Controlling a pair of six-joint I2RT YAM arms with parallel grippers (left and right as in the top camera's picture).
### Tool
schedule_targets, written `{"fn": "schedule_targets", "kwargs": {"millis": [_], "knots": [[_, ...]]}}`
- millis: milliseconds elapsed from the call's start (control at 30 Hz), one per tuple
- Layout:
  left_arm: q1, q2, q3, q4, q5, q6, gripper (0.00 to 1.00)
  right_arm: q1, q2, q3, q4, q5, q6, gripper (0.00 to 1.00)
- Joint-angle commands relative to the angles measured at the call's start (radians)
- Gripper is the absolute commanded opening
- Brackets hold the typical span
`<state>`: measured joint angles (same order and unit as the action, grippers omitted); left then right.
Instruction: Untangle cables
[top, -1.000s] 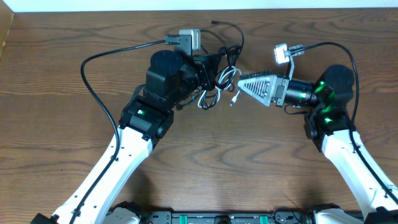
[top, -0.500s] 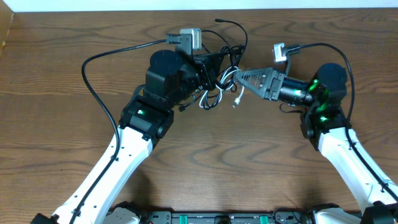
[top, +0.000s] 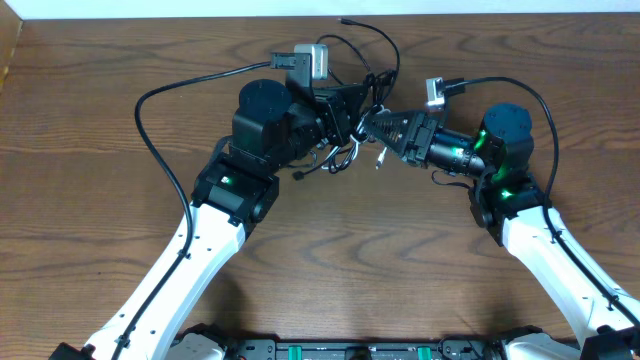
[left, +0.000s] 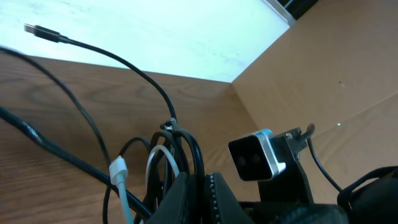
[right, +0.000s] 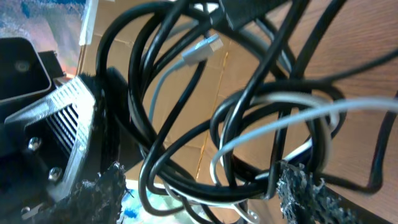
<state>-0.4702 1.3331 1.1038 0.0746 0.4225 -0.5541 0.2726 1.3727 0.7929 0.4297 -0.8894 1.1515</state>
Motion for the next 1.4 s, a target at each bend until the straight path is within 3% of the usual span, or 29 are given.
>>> {"fn": "schedule_targets", "kwargs": {"millis": [0,100,267,567,733,1100,1367], "knots": [[-0.015,-0.011,0.014,0.010,0.042,-0.008,0.07,0.003,0.002,0.013,-0.003,0.048,-0.001,0.75],[-0.032,-0.011,0.014,0.010,0.042,-0.008,0.07,0.003,0.002,0.013,-0.005,0.053,-0.001,0.68],[-0.047,-0.011,0.014,0.013,0.042,-0.009,0.08,0.003,0.002,0.013,-0.026,0.080,-0.017,0.49],[-0.067,-0.011,0.014,0.013,0.042,-0.009,0.08,0.003,0.002,0.013,-0.113,0.166,-0.034,0.29],[-0.076,-0.011,0.014,0.013,0.042,-0.008,0.08,0.003,0.002,0.013,-0.113,0.174,-0.058,0.01],[-0.074,-0.011,0.014,-0.070,0.028,0.066,0.07,-0.018,0.002,0.013,-0.113,0.160,-0.088,0.01],[-0.074,-0.011,0.014,-0.355,-0.251,0.067,0.07,-0.103,0.002,0.013,-0.112,0.032,-0.091,0.01]]}}
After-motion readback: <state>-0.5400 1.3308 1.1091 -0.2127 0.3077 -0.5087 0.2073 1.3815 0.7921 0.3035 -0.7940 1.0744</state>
